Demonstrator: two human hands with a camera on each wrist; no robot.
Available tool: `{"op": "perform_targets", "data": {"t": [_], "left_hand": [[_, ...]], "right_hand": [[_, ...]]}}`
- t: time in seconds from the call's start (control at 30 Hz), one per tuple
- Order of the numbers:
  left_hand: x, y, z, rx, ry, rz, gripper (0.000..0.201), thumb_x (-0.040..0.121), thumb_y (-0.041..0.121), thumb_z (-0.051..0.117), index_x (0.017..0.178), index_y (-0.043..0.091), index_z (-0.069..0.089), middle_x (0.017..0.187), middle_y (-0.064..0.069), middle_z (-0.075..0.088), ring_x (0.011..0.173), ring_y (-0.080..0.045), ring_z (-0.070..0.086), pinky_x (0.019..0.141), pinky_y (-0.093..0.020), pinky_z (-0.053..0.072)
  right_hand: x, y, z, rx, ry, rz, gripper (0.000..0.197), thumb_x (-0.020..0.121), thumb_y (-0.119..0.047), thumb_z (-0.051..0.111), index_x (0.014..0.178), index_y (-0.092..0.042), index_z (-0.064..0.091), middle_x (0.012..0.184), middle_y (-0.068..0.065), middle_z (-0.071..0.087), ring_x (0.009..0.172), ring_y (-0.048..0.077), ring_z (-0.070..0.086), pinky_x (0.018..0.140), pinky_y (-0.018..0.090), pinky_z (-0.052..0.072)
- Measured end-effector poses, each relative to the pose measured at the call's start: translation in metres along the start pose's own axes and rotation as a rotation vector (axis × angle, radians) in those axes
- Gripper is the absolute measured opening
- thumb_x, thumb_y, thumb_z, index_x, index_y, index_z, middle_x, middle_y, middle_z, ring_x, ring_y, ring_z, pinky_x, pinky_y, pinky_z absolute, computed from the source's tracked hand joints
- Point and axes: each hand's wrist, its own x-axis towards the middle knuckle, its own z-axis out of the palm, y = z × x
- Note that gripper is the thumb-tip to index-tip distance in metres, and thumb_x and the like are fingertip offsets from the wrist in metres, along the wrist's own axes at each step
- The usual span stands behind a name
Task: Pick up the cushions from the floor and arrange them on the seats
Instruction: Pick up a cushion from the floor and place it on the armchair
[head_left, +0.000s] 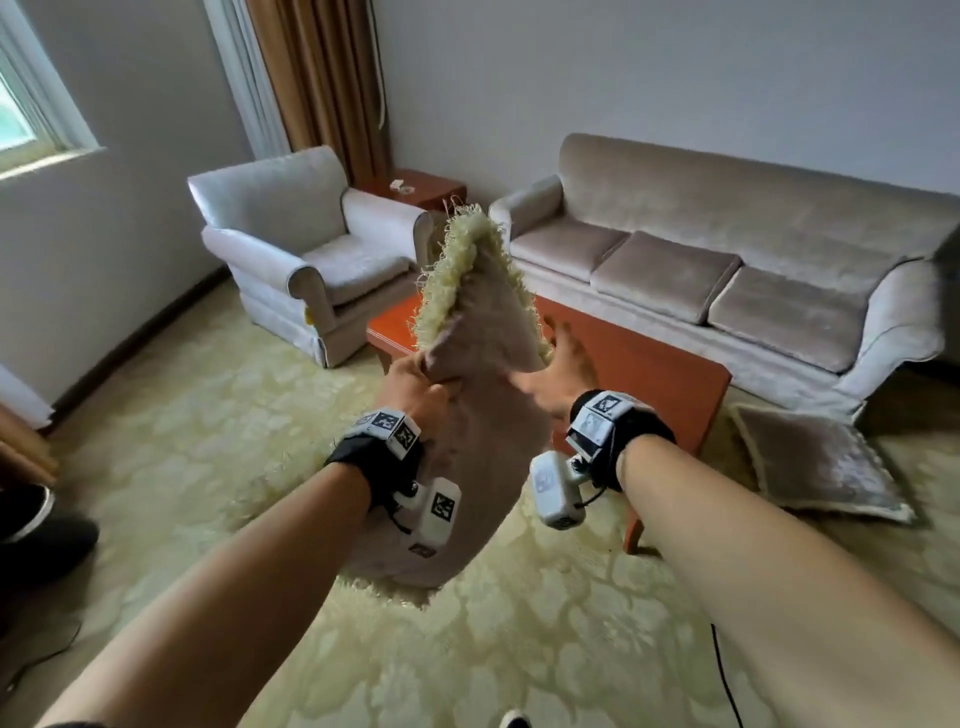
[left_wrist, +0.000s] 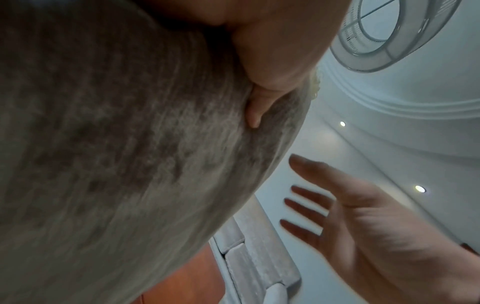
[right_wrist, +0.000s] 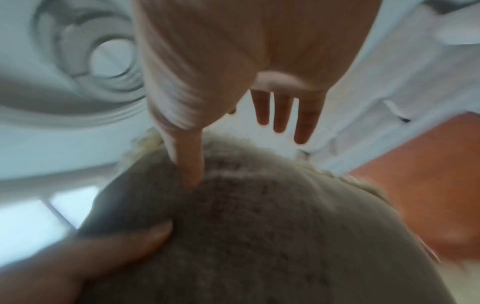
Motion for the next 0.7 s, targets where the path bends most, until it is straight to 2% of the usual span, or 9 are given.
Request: {"op": "perform_targets", "data": {"t": [0.07, 0.13, 0.17, 0.23, 0.3, 0.37, 0.4, 0.5, 0.7], "left_hand": [[0.032, -0.002, -0.010, 0.096, -0.020, 0.047, 0.019, 0.071, 0.026, 0.079, 0.085, 0.019, 0.067, 0.078, 0.002, 0.071, 0.072, -0.016, 0.067, 0.065, -0.028, 0.053], [0.063, -0.005, -0.020, 0.181, -0.025, 0.093, 0.027, 0.065, 0.035, 0.079, 0.081, 0.019, 0.064, 0.074, 0.002, 0.070, 0.071, -0.018, 0.067, 0.065, -0.034, 0.056], [0.080, -0.006, -0.024, 0.221, -0.031, 0.116, 0.031, 0.061, 0.038, 0.077, 0.080, 0.020, 0.062, 0.072, 0.001, 0.069, 0.070, -0.020, 0.067, 0.064, -0.035, 0.056], [0.113, -0.005, -0.033, 0.301, -0.042, 0.139, 0.031, 0.056, 0.041, 0.072, 0.077, 0.025, 0.056, 0.067, 0.000, 0.064, 0.069, -0.024, 0.066, 0.062, -0.039, 0.056], [0.146, -0.008, -0.044, 0.355, -0.030, 0.142, 0.027, 0.055, 0.041, 0.070, 0.075, 0.033, 0.054, 0.064, 0.005, 0.061, 0.068, -0.024, 0.065, 0.062, -0.039, 0.056], [0.175, -0.014, -0.056, 0.390, -0.005, 0.149, 0.024, 0.057, 0.038, 0.072, 0.074, 0.039, 0.054, 0.064, 0.008, 0.060, 0.070, -0.023, 0.066, 0.064, -0.038, 0.056], [0.190, -0.019, -0.061, 0.387, -0.007, 0.151, 0.024, 0.058, 0.038, 0.072, 0.074, 0.042, 0.055, 0.065, 0.009, 0.060, 0.072, -0.022, 0.067, 0.065, -0.038, 0.056], [0.237, -0.039, -0.071, 0.407, 0.006, 0.147, 0.026, 0.062, 0.040, 0.074, 0.074, 0.051, 0.053, 0.070, 0.010, 0.062, 0.076, -0.020, 0.067, 0.068, -0.033, 0.056], [0.341, -0.099, -0.120, 0.398, 0.017, 0.077, 0.045, 0.059, 0.045, 0.071, 0.093, 0.033, 0.044, 0.081, 0.001, 0.062, 0.077, -0.029, 0.063, 0.068, -0.036, 0.053]], "right_hand": [[0.034, -0.019, 0.014, -0.161, -0.014, -0.305, 0.120, 0.058, -0.043, 0.085, 0.151, -0.039, 0.009, 0.150, 0.011, 0.030, 0.135, 0.030, 0.034, 0.109, 0.046, 0.038], [0.071, -0.042, 0.029, -0.445, -0.085, -0.545, 0.128, 0.055, -0.046, 0.084, 0.151, -0.044, -0.001, 0.162, 0.011, -0.001, 0.148, 0.035, 0.006, 0.119, 0.054, 0.019], [0.089, -0.055, 0.037, -0.592, -0.136, -0.616, 0.124, 0.055, -0.048, 0.081, 0.151, -0.046, 0.001, 0.163, 0.008, -0.011, 0.149, 0.036, -0.004, 0.120, 0.056, 0.010], [0.120, -0.079, 0.054, -0.755, -0.239, -0.648, 0.101, 0.061, -0.045, 0.074, 0.146, -0.046, 0.020, 0.162, 0.000, -0.018, 0.148, 0.036, -0.015, 0.116, 0.065, 0.007], [0.146, -0.095, 0.073, -0.749, -0.248, -0.632, 0.064, 0.074, -0.022, 0.064, 0.133, -0.036, 0.043, 0.163, -0.001, 0.006, 0.149, 0.035, -0.007, 0.110, 0.072, 0.014], [0.168, -0.109, 0.092, -0.736, -0.212, -0.640, 0.043, 0.076, -0.010, 0.055, 0.115, -0.030, 0.055, 0.142, -0.001, 0.046, 0.141, 0.031, 0.022, 0.106, 0.072, 0.020], [0.178, -0.114, 0.100, -0.740, -0.215, -0.640, 0.038, 0.076, -0.009, 0.054, 0.109, -0.029, 0.057, 0.128, -0.003, 0.055, 0.133, 0.029, 0.033, 0.106, 0.070, 0.023], [0.214, -0.130, 0.129, -0.746, -0.242, -0.654, 0.034, 0.078, -0.008, 0.056, 0.104, -0.029, 0.059, 0.116, -0.004, 0.060, 0.124, 0.026, 0.042, 0.106, 0.058, 0.030], [0.301, -0.159, 0.213, -0.720, -0.254, -0.646, 0.028, 0.077, -0.010, 0.060, 0.099, -0.027, 0.063, 0.112, -0.003, 0.064, 0.120, 0.027, 0.047, 0.104, 0.050, 0.031]]}}
